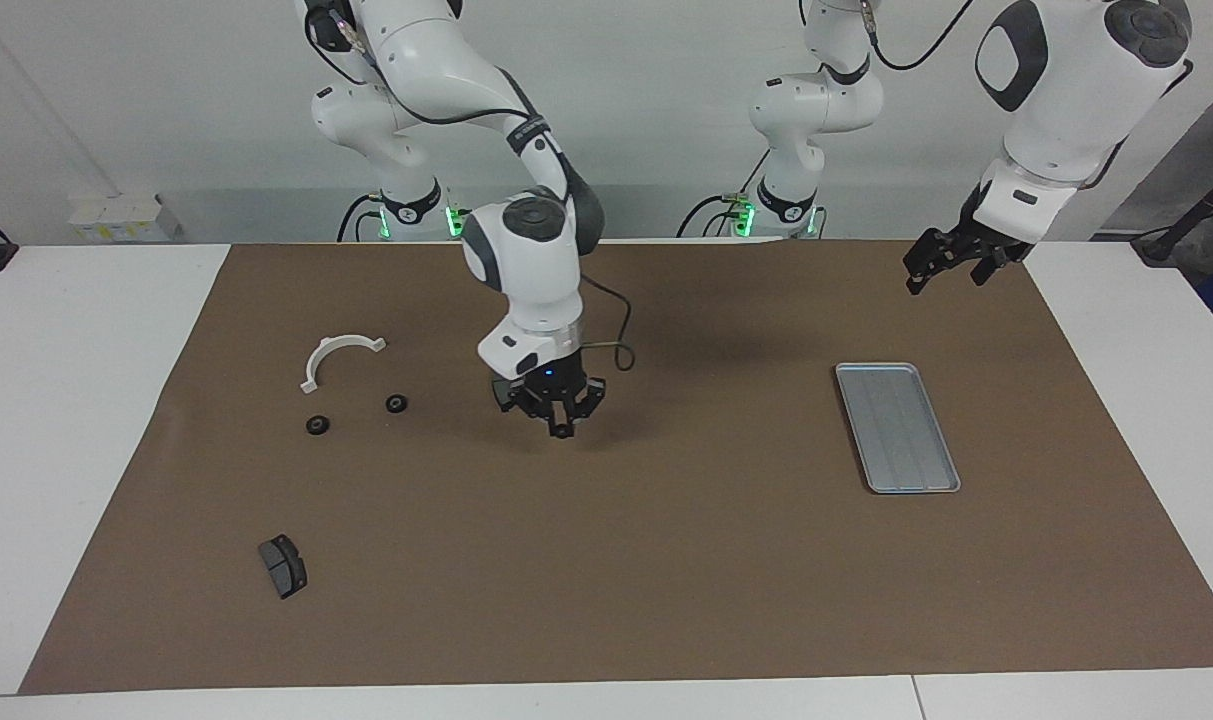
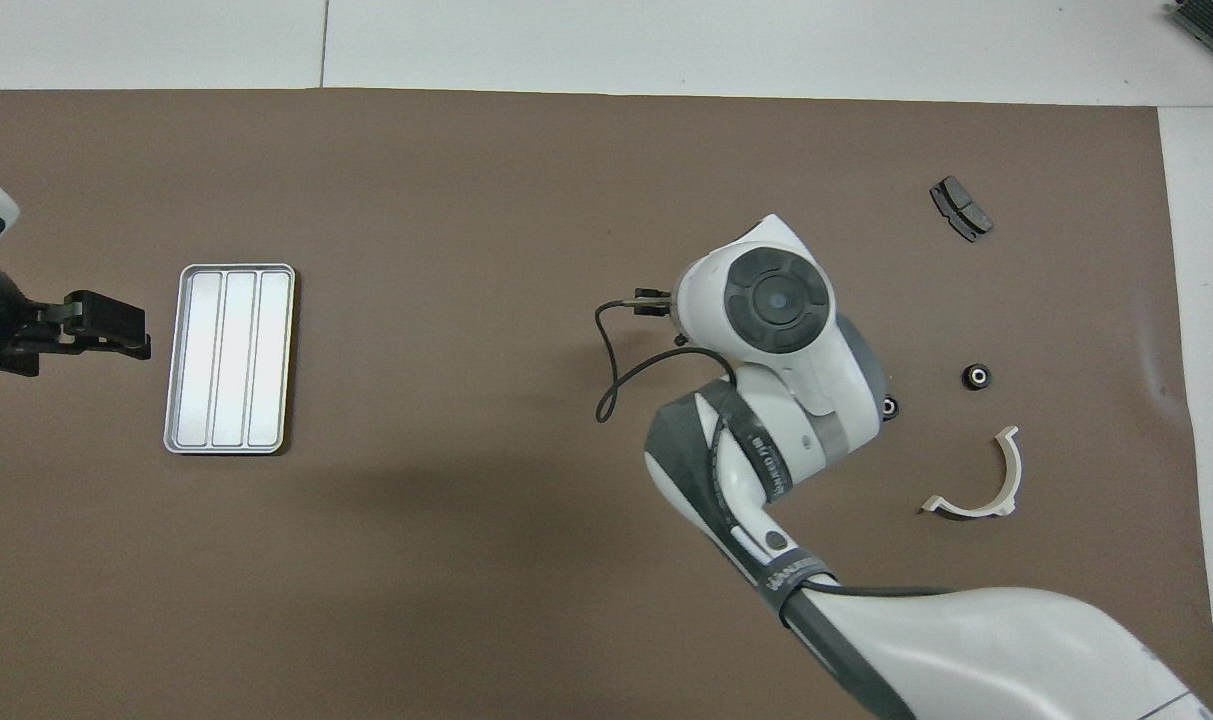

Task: Place bearing gear from tray to pile
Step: 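Carry the gear with the right gripper to the pile and release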

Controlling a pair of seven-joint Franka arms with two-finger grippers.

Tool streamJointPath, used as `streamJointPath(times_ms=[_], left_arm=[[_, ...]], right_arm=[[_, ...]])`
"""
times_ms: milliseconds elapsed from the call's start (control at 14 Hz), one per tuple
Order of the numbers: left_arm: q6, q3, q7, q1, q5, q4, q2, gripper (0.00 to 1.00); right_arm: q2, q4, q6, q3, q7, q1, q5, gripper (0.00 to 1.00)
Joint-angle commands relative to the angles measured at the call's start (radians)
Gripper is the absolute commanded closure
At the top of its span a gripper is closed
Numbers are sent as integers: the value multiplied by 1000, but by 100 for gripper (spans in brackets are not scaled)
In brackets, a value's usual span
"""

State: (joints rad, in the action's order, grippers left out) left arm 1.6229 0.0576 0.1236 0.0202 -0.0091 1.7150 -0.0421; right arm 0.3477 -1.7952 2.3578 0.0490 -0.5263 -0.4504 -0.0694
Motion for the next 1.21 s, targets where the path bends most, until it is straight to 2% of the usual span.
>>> streamJointPath(times_ms=[0, 356, 499, 783, 855, 926, 997, 1068, 1140], left_arm=[[17, 4, -6, 6, 12, 34, -30, 0], [17, 4, -6, 6, 12, 34, -30, 0], [17, 4, -6, 6, 12, 34, -30, 0], [17, 4, -6, 6, 12, 34, -30, 0], [17, 4, -6, 6, 12, 34, -30, 0], [17, 4, -6, 6, 12, 34, -30, 0], [17, 4, -6, 6, 12, 34, -30, 0], [17, 4, -6, 6, 12, 34, -30, 0], [17, 4, -6, 6, 12, 34, -30, 0]], right_arm=[[-36, -76, 11, -18, 124, 99, -3, 100], [-30, -110, 26, -20, 342, 298, 23, 100], [-7, -110, 44, -20, 412, 340, 101, 100], [51, -101, 104, -20, 445, 389, 125, 100], [59, -99, 115, -20, 445, 395, 132, 94], [63, -98, 123, -20, 445, 395, 138, 69], [63, -95, 123, -20, 443, 394, 138, 9], [57, -93, 123, -18, 443, 395, 141, 0], [44, -93, 112, -18, 448, 407, 140, 0]])
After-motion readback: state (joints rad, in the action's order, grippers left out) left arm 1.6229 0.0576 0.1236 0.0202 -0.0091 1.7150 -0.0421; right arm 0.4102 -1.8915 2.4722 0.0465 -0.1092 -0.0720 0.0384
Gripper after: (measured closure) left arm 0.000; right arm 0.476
